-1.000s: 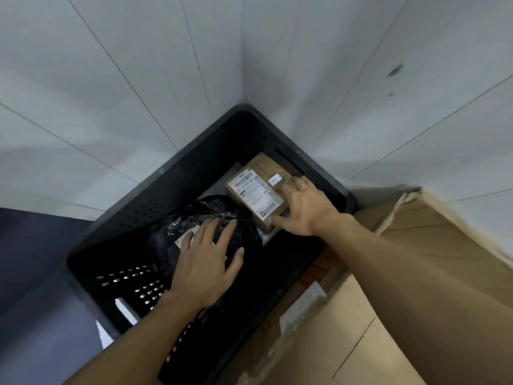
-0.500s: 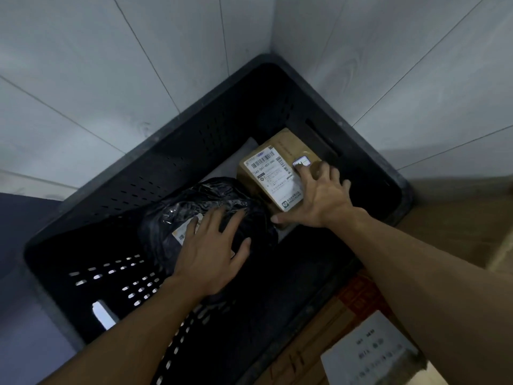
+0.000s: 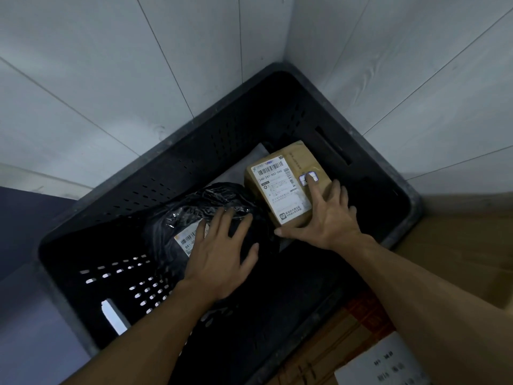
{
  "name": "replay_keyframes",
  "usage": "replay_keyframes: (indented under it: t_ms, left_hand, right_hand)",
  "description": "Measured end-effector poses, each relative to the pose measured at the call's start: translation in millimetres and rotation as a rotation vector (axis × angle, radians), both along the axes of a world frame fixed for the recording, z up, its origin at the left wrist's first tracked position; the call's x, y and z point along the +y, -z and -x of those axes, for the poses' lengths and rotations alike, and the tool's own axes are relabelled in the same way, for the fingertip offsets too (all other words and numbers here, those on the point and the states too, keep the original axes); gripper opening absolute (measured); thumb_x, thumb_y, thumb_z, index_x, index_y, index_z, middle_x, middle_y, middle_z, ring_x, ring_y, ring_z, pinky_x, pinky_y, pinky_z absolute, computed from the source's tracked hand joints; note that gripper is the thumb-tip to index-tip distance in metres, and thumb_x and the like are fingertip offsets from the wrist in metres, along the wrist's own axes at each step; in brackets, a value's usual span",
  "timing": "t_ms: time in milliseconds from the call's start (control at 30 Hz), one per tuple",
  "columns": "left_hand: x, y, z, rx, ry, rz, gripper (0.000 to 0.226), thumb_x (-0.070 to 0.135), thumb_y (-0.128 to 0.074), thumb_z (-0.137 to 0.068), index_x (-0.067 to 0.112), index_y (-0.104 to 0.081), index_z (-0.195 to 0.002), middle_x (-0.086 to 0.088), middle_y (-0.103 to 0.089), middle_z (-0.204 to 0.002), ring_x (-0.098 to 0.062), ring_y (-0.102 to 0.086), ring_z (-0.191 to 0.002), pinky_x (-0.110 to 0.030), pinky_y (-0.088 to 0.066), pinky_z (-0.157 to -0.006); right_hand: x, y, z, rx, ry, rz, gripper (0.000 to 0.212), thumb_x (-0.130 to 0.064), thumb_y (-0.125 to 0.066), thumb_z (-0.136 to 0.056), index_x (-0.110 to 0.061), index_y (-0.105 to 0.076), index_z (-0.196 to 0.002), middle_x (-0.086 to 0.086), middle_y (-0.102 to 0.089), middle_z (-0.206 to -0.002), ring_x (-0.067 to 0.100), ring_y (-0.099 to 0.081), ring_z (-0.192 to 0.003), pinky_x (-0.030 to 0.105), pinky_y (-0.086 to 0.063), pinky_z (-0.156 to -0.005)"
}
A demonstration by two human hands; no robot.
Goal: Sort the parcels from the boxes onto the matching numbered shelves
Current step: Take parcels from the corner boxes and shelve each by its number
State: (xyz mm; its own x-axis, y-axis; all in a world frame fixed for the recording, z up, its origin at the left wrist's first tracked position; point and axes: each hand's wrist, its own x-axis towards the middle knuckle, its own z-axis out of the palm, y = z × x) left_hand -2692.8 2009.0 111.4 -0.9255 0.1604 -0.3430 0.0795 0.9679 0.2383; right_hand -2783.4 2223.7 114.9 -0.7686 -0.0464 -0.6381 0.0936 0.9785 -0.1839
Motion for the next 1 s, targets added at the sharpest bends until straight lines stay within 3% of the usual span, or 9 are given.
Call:
replay_keyframes:
  t_ms: [200,367,500,633,867,1000]
  left_hand:
    - [-3,-5,-3,0.082,0.026,0.033,0.067,0.055,-0.031,-0.096,0.019,-0.040,-0.152,-0.018,-0.037,-0.156,-0.034,-0.029,-0.147,-0.062,-0.031,-0.113]
    - [-4,-30,-2,0.122,0.009,0.064,0.068,0.056,-0.032,-0.095,0.017,-0.043,-0.150,-0.019,-0.039,-0.154,-0.035,-0.031,-0.147,-0.063,-0.030,-0.113]
    - [-4,-61,-1,0.146,-0.002,0.076,0.069,0.057,-0.030,-0.095,0.018,-0.044,-0.150,-0.018,-0.040,-0.154,-0.035,-0.031,-0.147,-0.063,-0.031,-0.113]
    - [-4,-102,-5,0.166,-0.015,0.101,0.068,0.058,-0.029,-0.096,0.018,-0.046,-0.149,-0.017,-0.042,-0.153,-0.034,-0.031,-0.147,-0.062,-0.032,-0.113]
    - [3,-185,-22,0.193,-0.032,0.121,0.068,0.058,-0.030,-0.095,0.018,-0.050,-0.146,-0.017,-0.048,-0.149,-0.034,-0.038,-0.143,-0.061,-0.038,-0.109]
    - [8,-242,-34,0.225,-0.053,0.112,0.068,0.059,-0.030,-0.096,0.019,-0.048,-0.147,-0.015,-0.047,-0.150,-0.033,-0.038,-0.143,-0.060,-0.040,-0.108]
  right_hand:
    - [-6,-8,-6,0.140,-0.052,0.041,0.124,-0.068,-0.077,-0.059,-0.028,-0.006,-0.154,0.031,0.002,-0.157,0.050,-0.008,-0.143,0.056,-0.030,-0.114]
    - [-3,-40,1,0.209,-0.126,0.028,0.120,-0.076,-0.070,-0.057,-0.029,-0.013,-0.151,0.030,-0.005,-0.155,0.049,-0.012,-0.141,0.055,-0.031,-0.113]
    - [-6,-78,-1,0.254,-0.103,0.001,0.119,-0.085,-0.050,-0.049,-0.031,-0.016,-0.150,0.028,-0.015,-0.150,0.047,-0.021,-0.136,0.055,-0.032,-0.111]
    - [-6,-118,-16,0.302,-0.188,-0.036,0.117,-0.085,-0.050,-0.056,-0.029,-0.018,-0.153,0.030,-0.017,-0.150,0.048,-0.015,-0.142,0.057,-0.015,-0.119]
    - [0,-214,-37,0.329,-0.179,0.055,0.112,-0.083,-0.052,-0.062,-0.030,-0.017,-0.155,0.027,-0.008,-0.156,0.046,0.001,-0.149,0.053,-0.001,-0.123]
    - [4,-271,-48,0.413,-0.153,0.087,0.111,-0.086,-0.046,-0.058,-0.027,-0.032,-0.151,0.024,-0.031,-0.144,0.043,-0.029,-0.134,0.054,-0.029,-0.114]
